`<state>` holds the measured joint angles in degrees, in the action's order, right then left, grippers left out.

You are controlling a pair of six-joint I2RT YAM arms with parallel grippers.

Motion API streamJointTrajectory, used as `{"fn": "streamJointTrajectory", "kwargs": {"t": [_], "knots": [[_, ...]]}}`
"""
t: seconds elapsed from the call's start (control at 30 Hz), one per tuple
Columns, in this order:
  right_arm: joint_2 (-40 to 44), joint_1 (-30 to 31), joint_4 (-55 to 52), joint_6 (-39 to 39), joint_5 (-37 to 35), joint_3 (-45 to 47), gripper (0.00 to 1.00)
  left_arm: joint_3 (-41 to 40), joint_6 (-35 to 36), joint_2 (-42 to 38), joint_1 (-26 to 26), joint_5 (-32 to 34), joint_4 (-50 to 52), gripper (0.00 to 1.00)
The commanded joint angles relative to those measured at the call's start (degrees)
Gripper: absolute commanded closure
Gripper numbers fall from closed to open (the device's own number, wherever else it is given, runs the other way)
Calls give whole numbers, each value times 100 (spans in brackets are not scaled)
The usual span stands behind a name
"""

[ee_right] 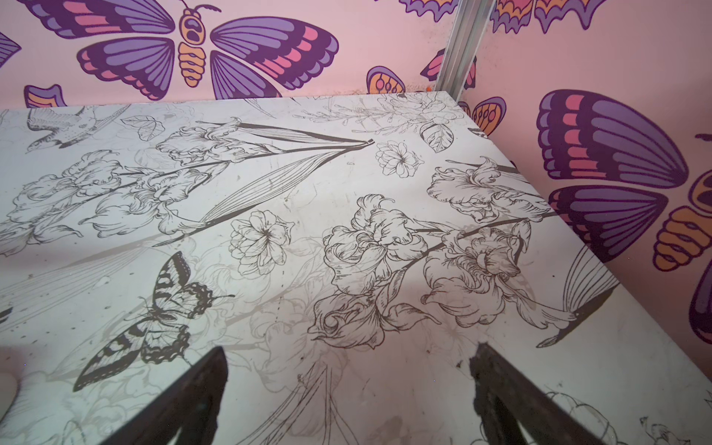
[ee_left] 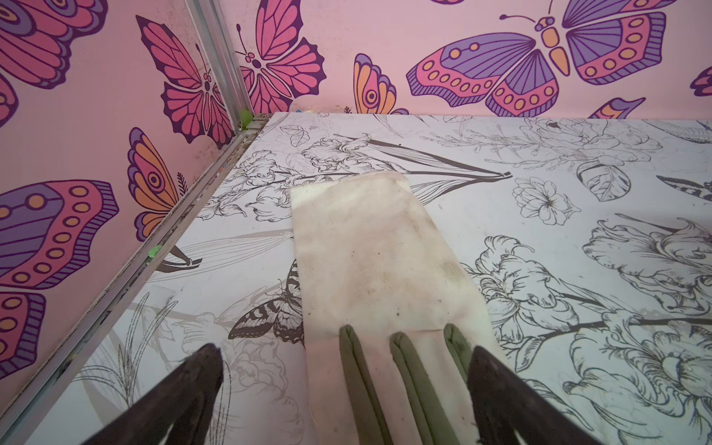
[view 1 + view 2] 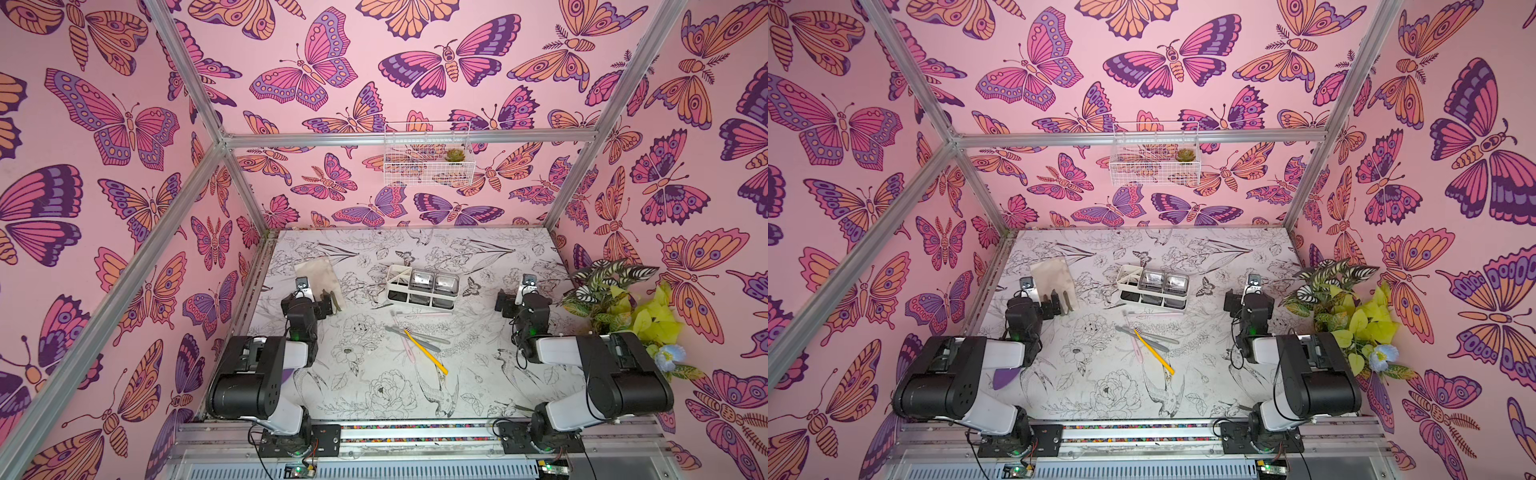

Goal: Place the toothbrush into the toothbrush holder
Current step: Pick up the toothbrush from the center of the board.

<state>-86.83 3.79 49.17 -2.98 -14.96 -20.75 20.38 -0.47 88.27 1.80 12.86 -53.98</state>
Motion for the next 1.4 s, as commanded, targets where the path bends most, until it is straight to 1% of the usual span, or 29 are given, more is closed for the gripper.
{"fn": "streamJointTrajectory", "kwargs": {"t": [0.0, 0.1, 0.13, 0.23, 0.3, 0.37, 0.4, 0.43, 0.53, 0.57, 0.67, 0.7, 0.73, 0.8, 0.83, 0.9, 0.97, 1.03, 1.1, 1.17, 1.27, 1.37], "knots": [[52, 16, -58, -20, -50, -113, 1, -8, 7, 51, -4, -20, -1, 0], [47, -97, -207, -87, 157, -181, 1, 14, -7, 58, -36, -83, 42, 0], [45, -92, -195, -88, 161, -185, 1, 39, -44, 51, -101, -220, 112, 1], [65, -101, -178, -88, 163, -168, 1, 45, -35, 42, -102, -229, 115, 1], [110, -98, -21, -158, -126, -172, 1, 33, -39, 31, -104, -223, 118, 0], [404, -91, -633, -219, -356, -329, 1, 10, 25, 6, -80, -230, 49, 0], [572, -89, -981, -172, -272, -414, 0, 25, 103, -94, -17, -232, 159, 0], [777, -68, -1285, -130, -231, -500, 0, 107, 210, -336, 59, -246, 535, 0], [1309, -28, -1844, -211, -380, -668, 3, 778, 354, -1047, 340, -17, 2398, 1], [1548, -23, -2015, -381, -303, -721, 3, 967, 263, -1171, 470, 197, 2717, 2], [2014, -19, -2881, -649, 508, -1114, 2, 1059, -30, -1475, 757, 218, 2879, 3], [2096, -19, -3264, -820, 813, -1295, 2, 1056, -89, -1799, 897, 235, 2970, 4], [2139, -1, -3569, -962, 1119, -1451, 2, 1056, -140, -1953, 1070, 315, 3081, 5], [2162, 73, -3982, -1246, 1509, -1593, 5, 1031, -170, -2251, 1426, 540, 3250, 5], [2182, 107, -4114, -1369, 1758, -1601, 7, 1027, -184, -2410, 1615, 625, 3358, 5], [2316, 194, -4226, -1680, 2017, -1472, 7, 1012, -246, -2686, 1909, 632, 3559, 4], [2533, 341, -4196, -2026, 2140, -1230, 7, 1098, -353, -2955, 2078, 289, 4037, 6], [2699, 603, -4427, -2255, 2123, -1124, 10, 1202, -553, -3164, 2246, 6, 4534, 8], [2749, 922, -4837, -2285, 2123, -1188, 13, 1168, -762, -3306, 2420, -72, 4725, 7], [2780, 1305, -5121, -2245, 2178, -1218, 14, 1032, -1084, -3367, 2483, -157, 4764, 5], [2844, 1783, -5490, -2209, 1843, -1192, 14, 939, -1230, -3176, 2491, -298, 4854, 6], [2833, 2195, -5689, -2251, 1422, -1151, 15, 1008, -1338, -3072, 2614, -300, 5249, 8]]}}
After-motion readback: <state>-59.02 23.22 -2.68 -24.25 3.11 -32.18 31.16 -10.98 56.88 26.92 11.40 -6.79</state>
